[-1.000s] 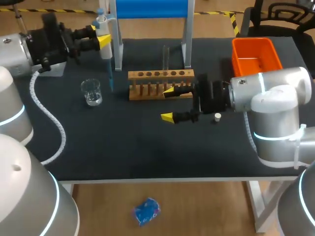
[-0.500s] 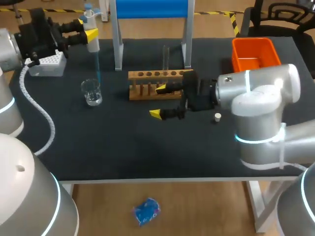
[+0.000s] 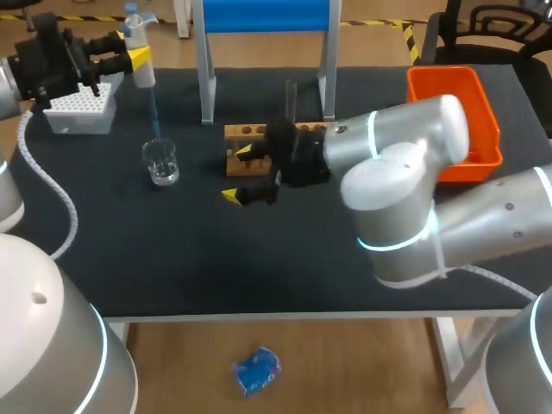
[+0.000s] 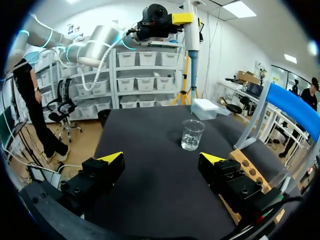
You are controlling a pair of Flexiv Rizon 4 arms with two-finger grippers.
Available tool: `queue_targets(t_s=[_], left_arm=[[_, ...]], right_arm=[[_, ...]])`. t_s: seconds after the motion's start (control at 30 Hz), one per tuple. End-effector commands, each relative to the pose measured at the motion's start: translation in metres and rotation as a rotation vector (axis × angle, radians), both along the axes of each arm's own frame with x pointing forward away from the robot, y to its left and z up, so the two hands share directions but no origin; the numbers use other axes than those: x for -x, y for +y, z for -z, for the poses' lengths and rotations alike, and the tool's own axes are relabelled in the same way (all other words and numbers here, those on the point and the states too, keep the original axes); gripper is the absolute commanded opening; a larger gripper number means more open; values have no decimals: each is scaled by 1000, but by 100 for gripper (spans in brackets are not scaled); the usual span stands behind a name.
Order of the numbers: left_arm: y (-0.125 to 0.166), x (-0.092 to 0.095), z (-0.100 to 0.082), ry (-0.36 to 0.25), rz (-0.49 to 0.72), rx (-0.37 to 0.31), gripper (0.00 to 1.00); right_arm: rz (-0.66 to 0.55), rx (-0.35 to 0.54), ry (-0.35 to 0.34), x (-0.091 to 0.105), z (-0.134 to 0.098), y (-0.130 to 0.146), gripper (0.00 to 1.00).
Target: Invert the test tube, pick up the pipette, mount the tip to pipette, aspirate from beaker and dispense into the tube, eject the tip, return the pipette, and cap with the stopper.
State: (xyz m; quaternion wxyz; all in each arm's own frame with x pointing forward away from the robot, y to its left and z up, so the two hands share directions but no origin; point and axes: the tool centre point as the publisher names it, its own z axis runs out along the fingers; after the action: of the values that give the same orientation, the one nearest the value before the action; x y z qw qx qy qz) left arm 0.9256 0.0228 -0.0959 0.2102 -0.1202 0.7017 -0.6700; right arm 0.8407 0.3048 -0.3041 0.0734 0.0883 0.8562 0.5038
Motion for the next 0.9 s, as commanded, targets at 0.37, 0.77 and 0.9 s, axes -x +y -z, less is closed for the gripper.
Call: queue_targets(t_s=[0.37,0.77,0.9], left_arm=[[8,-15,5,-10,18,4,0],[15,-17,6,-11,18,0,0],[16,-18,7,-11,18,1,0]], right_arm=[[102,35,1,-34,57,68,100],[132,23,-13,-49,84,84,100],[133,21,-6,-52,90,88,100]])
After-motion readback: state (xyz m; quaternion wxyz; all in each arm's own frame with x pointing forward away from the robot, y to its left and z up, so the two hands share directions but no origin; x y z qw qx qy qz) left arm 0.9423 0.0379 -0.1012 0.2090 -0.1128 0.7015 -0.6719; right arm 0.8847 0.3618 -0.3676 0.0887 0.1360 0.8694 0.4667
